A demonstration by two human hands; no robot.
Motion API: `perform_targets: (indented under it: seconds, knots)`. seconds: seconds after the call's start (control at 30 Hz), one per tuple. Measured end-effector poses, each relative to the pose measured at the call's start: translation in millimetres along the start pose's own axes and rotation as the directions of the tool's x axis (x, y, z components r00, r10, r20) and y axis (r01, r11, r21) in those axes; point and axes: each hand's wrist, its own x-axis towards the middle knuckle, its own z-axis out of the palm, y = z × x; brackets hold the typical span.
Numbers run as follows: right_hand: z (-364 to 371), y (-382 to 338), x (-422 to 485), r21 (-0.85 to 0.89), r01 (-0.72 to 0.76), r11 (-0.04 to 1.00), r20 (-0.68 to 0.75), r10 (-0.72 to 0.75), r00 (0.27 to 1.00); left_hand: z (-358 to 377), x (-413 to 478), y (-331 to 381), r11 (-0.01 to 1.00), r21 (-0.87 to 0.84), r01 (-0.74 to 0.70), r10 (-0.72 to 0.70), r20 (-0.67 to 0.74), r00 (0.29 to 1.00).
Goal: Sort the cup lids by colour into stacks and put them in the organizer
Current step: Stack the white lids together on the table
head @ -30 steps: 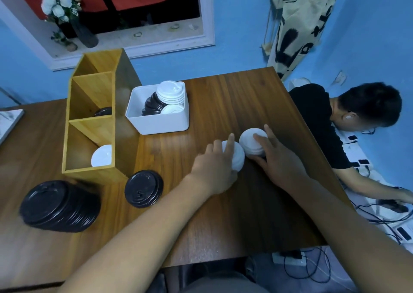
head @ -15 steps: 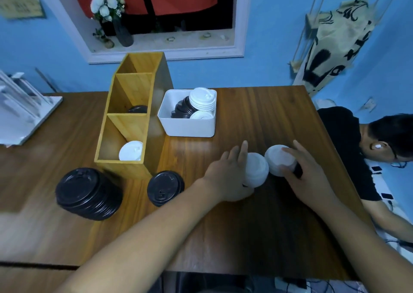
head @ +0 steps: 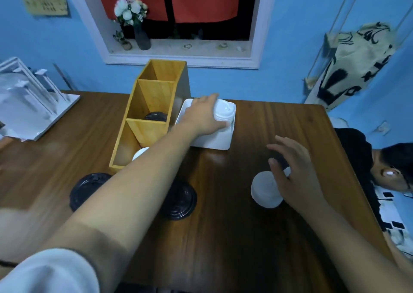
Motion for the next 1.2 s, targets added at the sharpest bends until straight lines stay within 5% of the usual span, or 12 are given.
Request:
perform_targets:
  seconds: [0.37, 0.53, 0.7, 0.87, 1.0, 1.2]
  knots:
    - [37, -15, 28, 0.032, 0.093, 0.995, 0.062, -0.095, 0.994, -3, -3, -13, 0.992, -0.123, -0.015, -0.003, -0.145, 0.989]
    - [47, -24, 41, 0.041, 0.08, 0.996, 0.103, -0.083, 0.991, -29, -69, -14, 0.979, -0.202, 0.021, -0.069, -0.236, 0.969]
    - [54, -49, 86, 0.092, 0.106, 0.99, 0.102, -0.115, 0.988, 5, -157, -14, 0.981, -0.191, 0.044, -0.074, -0.157, 0.985]
    - [77, -62, 143, -0.172, 0.077, 0.982, 0.188, -0.044, 0.981, 47, -175, -19, 0.996, 0.09, 0.01, -0.015, 0.06, 0.998]
    - [89, -66, 162, -0.509, 0.085, 0.857, 0.277, 0.07, 0.958, 52, -174, -23, 0.992, 0.124, 0.011, -0.023, 0.093, 0.995]
    - [97, -72, 173, -0.578, 0.037, 0.815, 0.285, 0.16, 0.945, 55, -176, -23, 0.991, 0.129, 0.024, -0.036, 0.089, 0.995]
